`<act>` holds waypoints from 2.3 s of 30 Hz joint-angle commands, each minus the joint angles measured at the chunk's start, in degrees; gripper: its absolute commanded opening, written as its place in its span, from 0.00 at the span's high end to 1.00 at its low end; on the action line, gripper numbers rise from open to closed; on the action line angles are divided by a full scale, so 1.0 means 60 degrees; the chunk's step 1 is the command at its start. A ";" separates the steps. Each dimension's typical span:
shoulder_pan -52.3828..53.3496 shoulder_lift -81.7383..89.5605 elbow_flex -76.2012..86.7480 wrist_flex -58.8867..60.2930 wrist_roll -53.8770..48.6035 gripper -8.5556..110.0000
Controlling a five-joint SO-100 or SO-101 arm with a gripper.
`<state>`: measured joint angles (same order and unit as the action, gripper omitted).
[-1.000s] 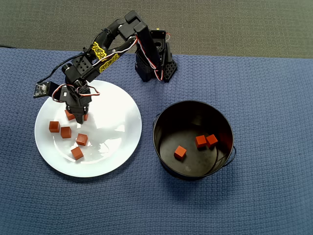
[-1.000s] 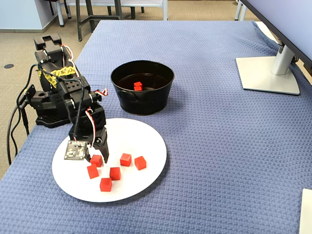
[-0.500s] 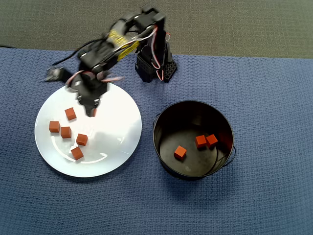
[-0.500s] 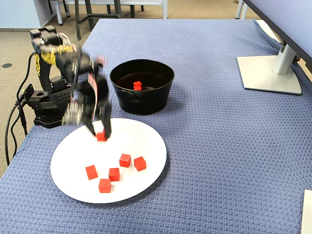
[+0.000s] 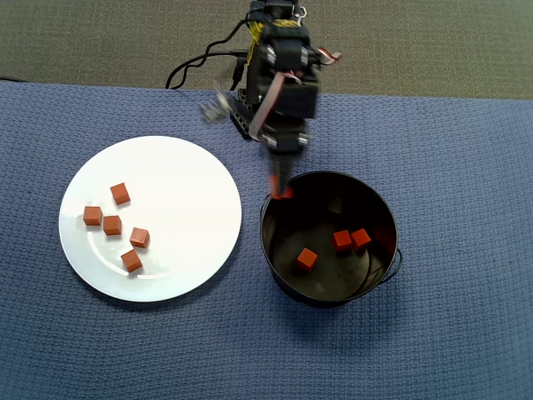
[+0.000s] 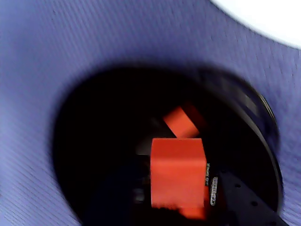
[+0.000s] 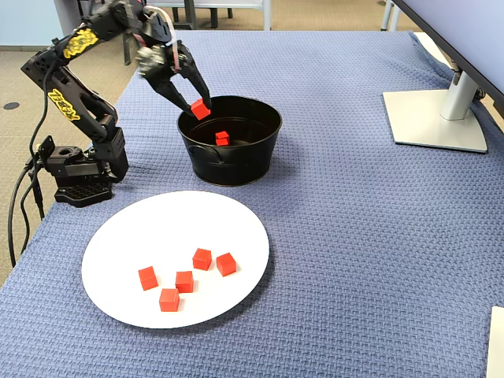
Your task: Pick up the red cubes from the white plate and place them in the black recipient
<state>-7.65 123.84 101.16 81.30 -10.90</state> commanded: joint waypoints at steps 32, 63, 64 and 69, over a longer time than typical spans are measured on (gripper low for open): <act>1.0151 -0.5273 0.0732 -0.3750 -1.0005 0.72; 1.0986 -0.7427 -0.0073 -0.6357 -1.2188 0.78; 1.0972 -0.7456 -0.0132 -0.6372 -1.2158 0.79; 1.0972 -0.7529 -0.0293 -0.6372 -1.2188 0.79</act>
<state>58.45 78.49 103.54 44.12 -84.64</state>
